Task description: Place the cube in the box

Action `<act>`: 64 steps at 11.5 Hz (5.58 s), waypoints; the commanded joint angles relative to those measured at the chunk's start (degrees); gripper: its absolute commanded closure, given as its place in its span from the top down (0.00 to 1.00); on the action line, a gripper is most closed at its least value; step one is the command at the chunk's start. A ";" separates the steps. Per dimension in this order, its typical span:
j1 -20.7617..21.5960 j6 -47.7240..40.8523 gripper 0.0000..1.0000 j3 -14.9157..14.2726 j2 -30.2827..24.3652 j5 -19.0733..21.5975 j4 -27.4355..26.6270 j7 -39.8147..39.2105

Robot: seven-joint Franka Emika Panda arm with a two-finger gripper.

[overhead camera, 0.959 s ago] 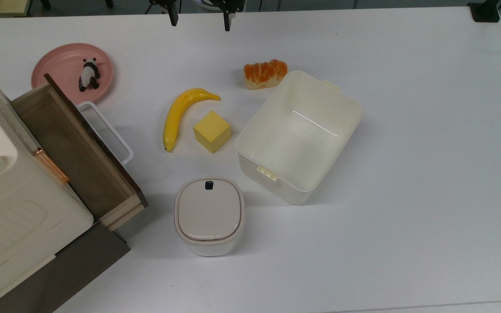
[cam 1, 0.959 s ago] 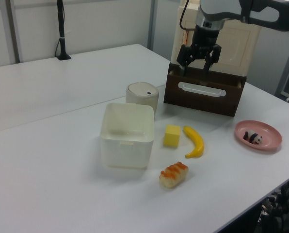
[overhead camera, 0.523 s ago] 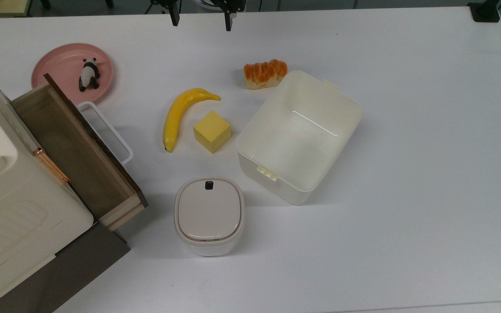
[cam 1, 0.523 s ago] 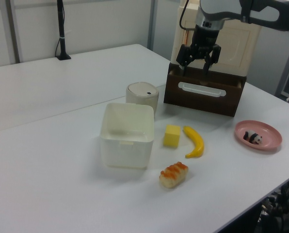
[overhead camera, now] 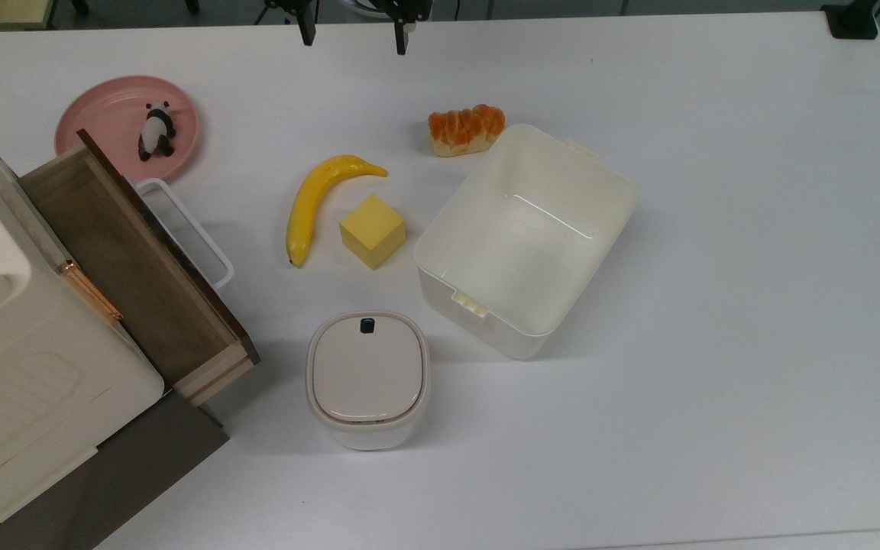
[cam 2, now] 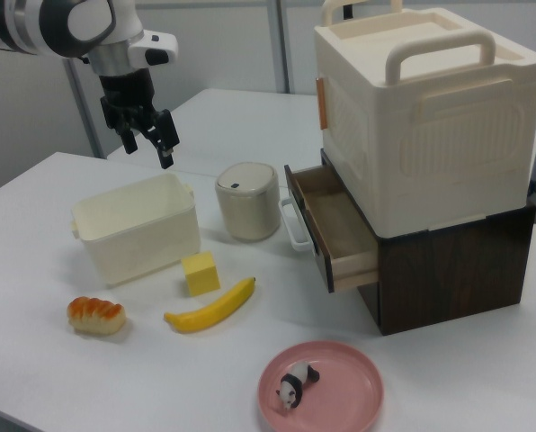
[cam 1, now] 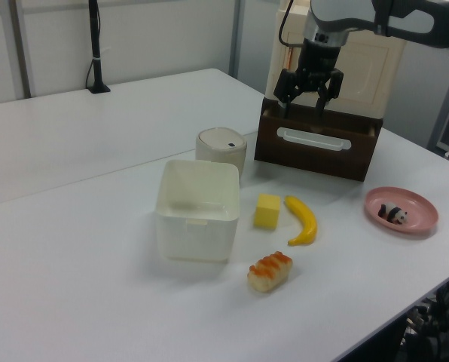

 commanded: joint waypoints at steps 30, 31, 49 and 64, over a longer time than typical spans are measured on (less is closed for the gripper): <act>-2.25 19.03 1.00 1.19 1.02 -0.70 -14.88 -55.27; -2.25 19.48 1.00 1.19 1.99 -2.09 -14.88 -55.27; 2.85 25.46 1.00 1.19 18.08 -11.95 -13.13 -50.18; 3.20 25.46 0.38 1.19 20.46 -17.67 -12.33 -49.73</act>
